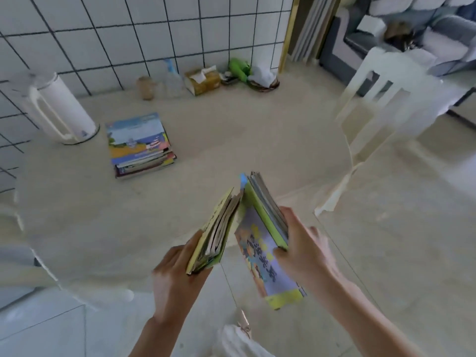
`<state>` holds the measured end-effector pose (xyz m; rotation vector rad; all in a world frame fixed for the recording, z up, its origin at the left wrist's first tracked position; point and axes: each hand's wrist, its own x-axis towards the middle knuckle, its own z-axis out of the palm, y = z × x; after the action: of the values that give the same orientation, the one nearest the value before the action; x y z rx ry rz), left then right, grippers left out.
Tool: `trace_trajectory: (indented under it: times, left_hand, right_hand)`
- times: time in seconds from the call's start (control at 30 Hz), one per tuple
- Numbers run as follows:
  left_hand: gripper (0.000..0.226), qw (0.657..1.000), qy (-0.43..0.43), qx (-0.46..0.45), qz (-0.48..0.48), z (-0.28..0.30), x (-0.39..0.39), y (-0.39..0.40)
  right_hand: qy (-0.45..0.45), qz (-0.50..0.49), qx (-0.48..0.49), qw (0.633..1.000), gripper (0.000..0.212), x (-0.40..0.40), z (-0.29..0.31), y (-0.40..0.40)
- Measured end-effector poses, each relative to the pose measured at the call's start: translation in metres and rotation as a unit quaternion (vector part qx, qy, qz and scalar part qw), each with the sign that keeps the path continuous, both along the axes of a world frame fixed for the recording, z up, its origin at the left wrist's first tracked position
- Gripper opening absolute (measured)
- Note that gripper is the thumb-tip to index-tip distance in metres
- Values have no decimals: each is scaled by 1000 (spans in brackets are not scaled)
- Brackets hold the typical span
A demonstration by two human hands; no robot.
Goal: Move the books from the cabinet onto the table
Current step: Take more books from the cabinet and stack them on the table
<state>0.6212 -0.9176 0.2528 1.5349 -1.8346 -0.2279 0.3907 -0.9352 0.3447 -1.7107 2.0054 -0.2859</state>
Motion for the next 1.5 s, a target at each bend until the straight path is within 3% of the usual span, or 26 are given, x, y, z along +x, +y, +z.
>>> trace_trajectory:
  times: [0.13, 0.3, 0.6, 0.9, 1.2, 1.37, 1.5]
  left_hand:
    - [56, 995, 47, 27, 78, 8, 2, -30]
    - [58, 985, 64, 39, 155, 12, 18, -64]
    - [56, 978, 66, 22, 197, 3, 60, -135]
    - [46, 967, 165, 59, 183, -8, 110, -227]
    - [44, 944, 272, 112, 147, -37, 98, -288]
    - [42, 935, 294, 90, 176, -42, 94, -310]
    - [33, 929, 278, 124, 210, -48, 102, -310]
  right_hand:
    - [81, 111, -46, 989, 68, 11, 11, -47]
    - [116, 195, -102, 969, 76, 26, 11, -109]
    - [110, 241, -100, 959, 71, 77, 10, -206]
    - [118, 202, -63, 970, 78, 141, 8, -301]
    - [129, 103, -28, 986, 73, 152, -12, -356]
    - [124, 94, 0, 988, 72, 149, -31, -372]
    - [103, 101, 5, 990, 68, 154, -40, -367]
